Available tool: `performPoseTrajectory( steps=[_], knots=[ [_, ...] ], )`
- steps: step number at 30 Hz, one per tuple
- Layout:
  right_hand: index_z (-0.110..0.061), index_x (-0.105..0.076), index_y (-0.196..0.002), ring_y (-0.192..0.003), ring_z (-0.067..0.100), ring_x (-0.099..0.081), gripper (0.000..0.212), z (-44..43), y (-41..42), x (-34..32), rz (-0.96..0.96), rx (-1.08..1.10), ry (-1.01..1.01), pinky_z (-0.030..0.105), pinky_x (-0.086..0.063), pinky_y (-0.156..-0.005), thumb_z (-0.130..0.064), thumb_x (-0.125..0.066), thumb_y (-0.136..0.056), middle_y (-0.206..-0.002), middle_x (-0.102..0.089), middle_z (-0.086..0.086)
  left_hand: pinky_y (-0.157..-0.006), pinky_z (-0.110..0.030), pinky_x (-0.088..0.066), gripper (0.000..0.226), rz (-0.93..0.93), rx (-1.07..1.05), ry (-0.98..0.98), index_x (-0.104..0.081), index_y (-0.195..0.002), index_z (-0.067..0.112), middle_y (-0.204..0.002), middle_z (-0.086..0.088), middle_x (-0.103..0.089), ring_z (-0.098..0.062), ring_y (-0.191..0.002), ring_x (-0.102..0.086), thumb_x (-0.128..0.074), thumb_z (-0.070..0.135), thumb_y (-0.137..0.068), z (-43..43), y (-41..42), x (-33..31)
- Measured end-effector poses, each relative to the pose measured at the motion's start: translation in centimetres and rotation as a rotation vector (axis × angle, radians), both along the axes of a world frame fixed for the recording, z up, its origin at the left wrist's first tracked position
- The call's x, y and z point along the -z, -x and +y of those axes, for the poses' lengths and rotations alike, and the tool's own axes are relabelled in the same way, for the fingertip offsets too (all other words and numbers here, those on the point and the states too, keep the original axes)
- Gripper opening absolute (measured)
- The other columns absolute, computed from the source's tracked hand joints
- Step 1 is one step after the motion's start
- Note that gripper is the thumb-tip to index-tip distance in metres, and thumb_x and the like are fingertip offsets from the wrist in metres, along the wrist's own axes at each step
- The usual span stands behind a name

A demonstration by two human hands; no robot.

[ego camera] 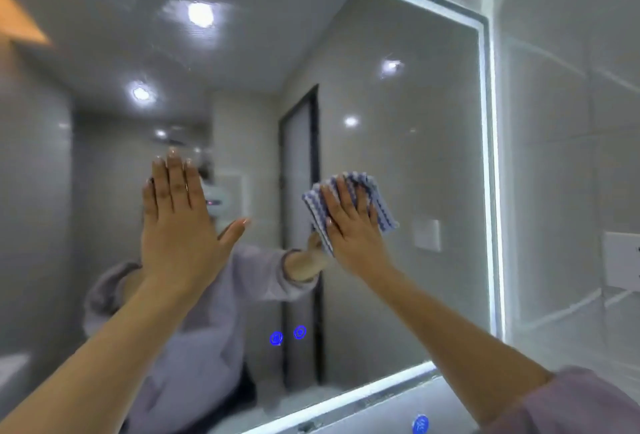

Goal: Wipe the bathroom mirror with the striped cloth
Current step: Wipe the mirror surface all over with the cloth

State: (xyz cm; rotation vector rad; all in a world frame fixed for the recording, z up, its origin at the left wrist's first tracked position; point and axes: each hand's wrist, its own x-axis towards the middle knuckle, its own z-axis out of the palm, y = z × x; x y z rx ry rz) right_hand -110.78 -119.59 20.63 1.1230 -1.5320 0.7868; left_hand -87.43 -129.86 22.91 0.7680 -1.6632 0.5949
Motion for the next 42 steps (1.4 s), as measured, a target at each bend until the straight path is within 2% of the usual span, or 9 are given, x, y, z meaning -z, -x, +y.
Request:
performPoseTrajectory(
  steps=[7,16,19,22,24,26,30,36,42],
  knots=[
    [-0.027,-0.023,-0.150,-0.148,0.022,-0.003,0.061,-0.5,-1.6,4.3,0.094,-0.040,-0.018,0.051,-0.013,-0.116,-0.029,-0.034,-0.090,-0.158,-0.020,0.001,-0.116,-0.042,0.004,0.108,-0.009,-0.006,0.001,-0.005,-0.146,-0.005,-0.155,-0.024,0.002,-0.034,-0.145,0.005,-0.048,0.066,-0.078,-0.2,0.1,0.0],
    [-0.040,-0.034,-0.145,-0.133,0.023,-0.040,0.058,3.3,2.1,19.6,0.226,-0.062,-0.285,0.047,-0.016,-0.116,-0.031,-0.048,-0.089,-0.156,-0.026,-0.010,-0.114,-0.048,-0.005,0.111,-0.052,-0.091,-0.046,-0.007,-0.145,-0.007,-0.155,-0.026,-0.004,-0.036,-0.144,-0.002,-0.029,0.073,-0.072,0.4,-0.3,-0.1],
    [-0.042,-0.027,-0.147,-0.138,0.018,-0.037,0.057,4.2,4.2,16.3,0.294,-0.109,-0.354,0.044,-0.013,-0.118,-0.035,-0.046,-0.094,-0.156,-0.024,-0.015,-0.114,-0.050,-0.007,0.112,-0.087,-0.149,-0.072,-0.012,-0.142,-0.012,-0.152,-0.032,-0.010,-0.044,-0.141,-0.009,-0.035,0.071,-0.071,1.0,-0.3,-0.7],
    [-0.038,-0.022,-0.150,-0.145,0.024,-0.024,0.066,4.0,6.1,9.8,0.273,-0.105,-0.279,0.051,-0.018,-0.115,-0.029,-0.050,-0.091,-0.159,-0.017,-0.010,-0.115,-0.037,0.010,0.106,-0.122,-0.177,-0.036,-0.017,-0.140,-0.014,-0.147,-0.036,-0.018,-0.049,-0.138,-0.015,-0.055,0.060,-0.075,2.0,0.0,-1.3],
    [-0.035,-0.024,-0.150,-0.147,0.028,-0.016,0.055,3.8,7.5,4.9,0.256,-0.100,-0.230,0.053,-0.016,-0.115,-0.030,-0.035,-0.096,-0.159,-0.019,-0.006,-0.113,-0.029,0.014,0.103,-0.128,-0.188,0.019,-0.020,-0.140,-0.012,-0.146,-0.037,-0.022,-0.050,-0.136,-0.019,-0.038,0.069,-0.079,2.8,0.6,-1.4],
    [-0.029,-0.029,-0.150,-0.147,0.033,-0.014,0.052,3.9,8.7,0.5,0.244,-0.064,-0.172,0.055,-0.017,-0.115,-0.032,-0.027,-0.098,-0.158,-0.025,0.000,-0.116,-0.038,0.003,0.108,-0.099,-0.171,0.033,-0.025,-0.139,-0.012,-0.145,-0.036,-0.026,-0.050,-0.135,-0.024,-0.013,0.078,-0.080,3.9,1.8,-1.4],
    [-0.022,-0.037,-0.147,-0.144,0.034,-0.015,0.053,4.1,9.5,-2.4,0.217,-0.068,-0.040,0.053,-0.014,-0.116,-0.031,-0.037,-0.095,-0.155,-0.031,0.008,-0.109,-0.055,-0.021,0.109,-0.100,-0.134,0.022,-0.031,-0.136,-0.015,-0.141,-0.037,-0.032,-0.051,-0.132,-0.030,-0.004,0.076,-0.082,6.7,4.8,-1.0],
    [-0.037,-0.034,-0.146,-0.141,0.024,-0.028,0.064,5.0,10.0,7.7,0.356,-0.135,-0.144,0.050,-0.011,-0.117,-0.029,-0.049,-0.084,-0.155,-0.030,-0.009,-0.101,-0.060,-0.032,0.104,-0.154,-0.151,-0.089,-0.034,-0.132,-0.019,-0.137,-0.039,-0.037,-0.054,-0.126,-0.037,-0.005,0.070,-0.087,7.5,8.5,0.5],
    [-0.044,-0.049,-0.129,-0.136,0.023,-0.032,0.036,4.4,12.7,17.5,0.627,-0.051,-0.192,0.047,-0.011,-0.120,-0.028,-0.044,-0.097,-0.143,-0.042,-0.012,-0.095,-0.061,-0.037,0.100,-0.197,-0.169,-0.224,-0.032,-0.131,-0.021,-0.138,-0.040,-0.034,-0.053,-0.126,-0.037,-0.012,0.067,-0.088,7.6,10.5,3.0]
  ],
)
